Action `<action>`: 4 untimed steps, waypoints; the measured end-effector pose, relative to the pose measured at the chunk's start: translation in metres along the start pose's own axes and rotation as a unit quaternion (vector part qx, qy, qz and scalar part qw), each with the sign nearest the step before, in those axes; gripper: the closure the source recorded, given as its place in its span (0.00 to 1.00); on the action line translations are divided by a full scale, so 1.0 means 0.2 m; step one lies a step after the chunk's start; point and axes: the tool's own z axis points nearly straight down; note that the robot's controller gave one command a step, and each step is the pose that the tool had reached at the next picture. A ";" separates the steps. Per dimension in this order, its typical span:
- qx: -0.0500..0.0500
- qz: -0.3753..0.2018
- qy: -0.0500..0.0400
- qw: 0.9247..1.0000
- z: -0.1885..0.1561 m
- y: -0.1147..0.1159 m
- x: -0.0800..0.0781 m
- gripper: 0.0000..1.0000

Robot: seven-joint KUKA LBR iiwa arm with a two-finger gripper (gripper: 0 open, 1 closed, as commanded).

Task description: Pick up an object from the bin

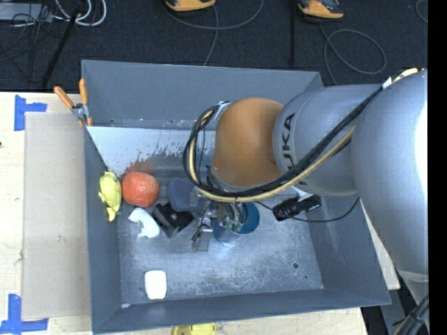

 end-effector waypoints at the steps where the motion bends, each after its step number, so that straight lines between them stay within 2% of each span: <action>1: 0.001 0.004 -0.002 1.000 0.04 -0.04 -0.05 0.00; 2: 0.000 -0.013 -0.001 1.000 0.13 0.02 -0.08 0.00; 3: 0.000 -0.038 -0.003 0.999 0.18 0.09 -0.16 0.00; 4: 0.001 -0.059 -0.002 0.998 0.23 0.24 -0.17 0.00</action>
Offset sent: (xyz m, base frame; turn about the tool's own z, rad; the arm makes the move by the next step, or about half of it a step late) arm 0.0224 0.0023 0.0034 -0.1103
